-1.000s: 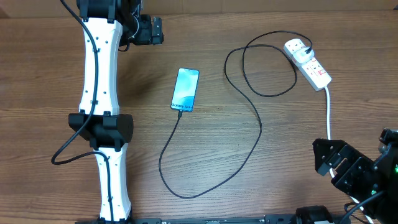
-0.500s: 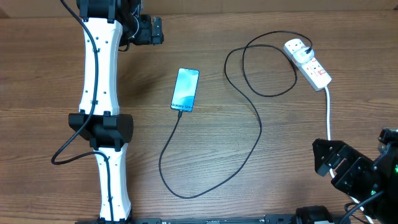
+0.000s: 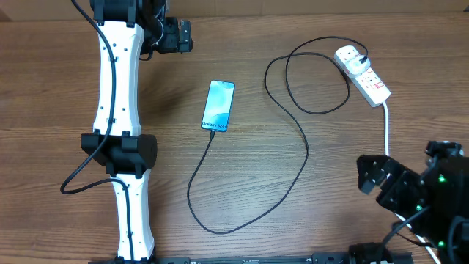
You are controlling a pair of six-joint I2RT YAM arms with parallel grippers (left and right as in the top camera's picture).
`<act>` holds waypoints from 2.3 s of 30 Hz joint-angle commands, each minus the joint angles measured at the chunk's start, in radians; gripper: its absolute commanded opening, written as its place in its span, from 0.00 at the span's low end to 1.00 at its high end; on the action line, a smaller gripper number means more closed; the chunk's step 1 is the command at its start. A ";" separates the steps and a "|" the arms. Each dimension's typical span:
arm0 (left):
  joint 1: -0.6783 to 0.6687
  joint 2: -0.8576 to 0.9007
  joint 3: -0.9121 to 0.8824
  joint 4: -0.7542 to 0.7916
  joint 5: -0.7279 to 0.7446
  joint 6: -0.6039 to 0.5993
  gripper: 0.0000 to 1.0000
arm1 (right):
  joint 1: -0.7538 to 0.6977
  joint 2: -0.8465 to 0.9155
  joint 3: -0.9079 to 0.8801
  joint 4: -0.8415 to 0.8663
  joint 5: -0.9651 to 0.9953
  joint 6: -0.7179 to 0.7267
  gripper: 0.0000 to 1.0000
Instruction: Plug charger to phone and switch on socket
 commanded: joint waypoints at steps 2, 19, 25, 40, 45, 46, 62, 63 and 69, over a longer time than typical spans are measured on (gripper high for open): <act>0.002 -0.005 0.002 0.001 -0.014 -0.006 1.00 | 0.007 -0.115 -0.135 0.098 -0.001 -0.007 1.00; 0.002 -0.005 0.002 0.001 -0.014 -0.006 1.00 | 0.007 -0.517 -0.691 0.679 -0.020 -0.121 1.00; 0.002 -0.005 0.002 0.001 -0.014 -0.006 1.00 | 0.007 -0.621 -0.895 0.898 -0.024 -0.121 1.00; 0.002 -0.005 0.002 0.001 -0.014 -0.006 0.99 | 0.007 -0.782 -1.182 1.278 -0.100 -0.287 1.00; 0.002 -0.005 0.002 0.001 -0.014 -0.006 1.00 | 0.007 -0.782 -1.188 1.365 -0.117 -0.359 1.00; 0.002 -0.005 0.002 0.001 -0.014 -0.006 1.00 | 0.007 -0.782 -1.188 1.374 -0.117 -0.370 1.00; 0.002 -0.005 0.002 0.001 -0.014 -0.006 1.00 | 0.007 -0.782 -1.323 1.571 -0.122 -0.383 1.00; 0.002 -0.005 0.002 0.001 -0.014 -0.006 1.00 | 0.007 -0.782 -1.337 1.595 -0.122 -0.383 1.00; 0.002 -0.005 0.002 0.001 -0.014 -0.006 1.00 | 0.007 -0.782 -1.388 1.676 -0.128 -0.384 1.00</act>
